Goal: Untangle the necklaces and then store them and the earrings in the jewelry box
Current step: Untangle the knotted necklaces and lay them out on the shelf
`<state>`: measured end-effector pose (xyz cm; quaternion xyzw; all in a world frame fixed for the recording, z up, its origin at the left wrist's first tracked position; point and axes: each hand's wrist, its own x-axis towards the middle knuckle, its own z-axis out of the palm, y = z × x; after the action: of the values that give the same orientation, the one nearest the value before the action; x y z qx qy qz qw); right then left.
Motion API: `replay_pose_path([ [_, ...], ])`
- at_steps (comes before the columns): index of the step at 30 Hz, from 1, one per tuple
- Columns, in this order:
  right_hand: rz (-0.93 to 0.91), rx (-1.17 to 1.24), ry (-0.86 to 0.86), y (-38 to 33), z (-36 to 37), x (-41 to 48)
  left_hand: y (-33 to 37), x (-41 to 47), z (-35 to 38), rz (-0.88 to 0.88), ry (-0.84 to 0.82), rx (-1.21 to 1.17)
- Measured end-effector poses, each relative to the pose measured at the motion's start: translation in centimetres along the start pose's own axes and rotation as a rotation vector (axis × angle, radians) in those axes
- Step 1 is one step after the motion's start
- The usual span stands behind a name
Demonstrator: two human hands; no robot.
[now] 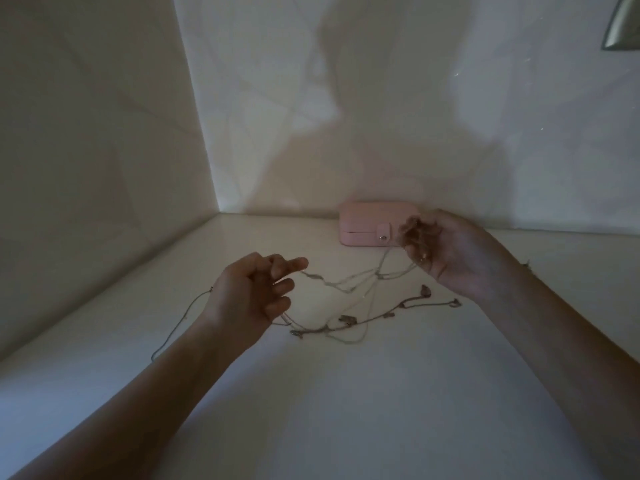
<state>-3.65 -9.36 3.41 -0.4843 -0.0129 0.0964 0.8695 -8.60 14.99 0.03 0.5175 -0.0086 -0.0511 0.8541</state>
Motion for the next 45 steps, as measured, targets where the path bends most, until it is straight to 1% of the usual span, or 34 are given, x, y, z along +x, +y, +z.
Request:
replay_pose_path([
  [3, -0.006, 0.128, 0.149, -0.3, -1.1, 0.9, 0.4, 0.0, -0.4, -0.005, -0.063, -0.089],
  [5, -0.024, 0.192, 0.221, -0.7, -1.9, 1.3, 0.8, 0.1, -0.6, 0.022, -0.071, -0.105],
  [6, -0.053, 0.186, 0.244, -1.0, -2.2, 1.5, 1.0, 0.1, -0.8, 0.039, -0.056, -0.099],
  [8, -0.14, 0.066, 0.27, -1.4, -2.7, 1.4, 1.2, 0.1, -1.0, 0.073, -0.011, -0.048],
  [9, -0.187, -0.021, 0.273, -1.6, -2.9, 1.3, 1.3, 0.1, -1.0, 0.102, 0.021, 0.021],
  [10, -0.234, -0.111, 0.266, -1.7, -3.0, 1.1, 1.3, 0.0, -1.0, 0.151, 0.055, 0.143],
  [13, -0.369, -0.33, 0.245, -2.5, -2.9, 0.1, 1.4, -0.8, -0.6, 0.318, 0.138, 0.677],
  [14, -0.402, -0.344, 0.251, -2.9, -2.9, -0.2, 1.3, -0.9, -0.6, 0.353, 0.158, 0.763],
  [15, -0.426, -0.322, 0.263, -3.4, -3.0, -0.5, 1.5, -0.9, -0.7, 0.378, 0.184, 0.78],
  [17, -0.449, -0.259, 0.294, -4.5, -3.6, -1.1, 1.9, -0.7, -1.2, 0.431, 0.272, 0.737],
  [19, -0.439, -0.219, 0.299, -5.5, -4.5, -1.9, 2.7, -0.3, -1.9, 0.462, 0.377, 0.682],
  [20, -0.424, -0.19, 0.287, -5.8, -5.0, -2.4, 3.0, -0.1, -2.3, 0.457, 0.402, 0.637],
  [22, -0.398, -0.177, 0.292, -6.4, -5.8, -3.5, 3.4, 0.3, -3.0, 0.421, 0.384, 0.539],
  [23, -0.396, -0.216, 0.319, -6.7, -6.1, -4.0, 3.5, 0.4, -3.2, 0.406, 0.367, 0.511],
  [26, -0.423, -0.43, 0.404, -7.3, -6.9, -5.6, 3.6, 0.6, -3.2, 0.373, 0.334, 0.535],
  [28, -0.429, -0.551, 0.424, -7.6, -7.4, -6.4, 3.7, 0.3, -2.7, 0.33, 0.275, 0.564],
  [31, -0.396, -0.697, 0.359, -7.7, -7.7, -7.3, 3.9, -0.7, -1.3, 0.263, 0.155, 0.616],
  [33, -0.397, -0.777, 0.325, -7.7, -7.5, -7.6, 4.3, -1.2, -0.1, 0.25, 0.11, 0.633],
  [35, -0.406, -0.809, 0.315, -7.8, -7.1, -7.9, 5.1, -1.3, 1.2, 0.251, 0.083, 0.631],
  [40, -0.398, -0.743, 0.285, -8.6, -5.6, -8.3, 7.5, 0.1, 4.3, 0.3, 0.051, 0.693],
  [43, -0.405, -0.777, 0.24, -9.3, -4.8, -8.1, 8.7, 2.2, 5.9, 0.319, 0.057, 0.77],
  [45, -0.403, -0.808, 0.209, -10.0, -4.3, -7.7, 9.9, 4.0, 6.7, 0.338, 0.045, 0.779],
])
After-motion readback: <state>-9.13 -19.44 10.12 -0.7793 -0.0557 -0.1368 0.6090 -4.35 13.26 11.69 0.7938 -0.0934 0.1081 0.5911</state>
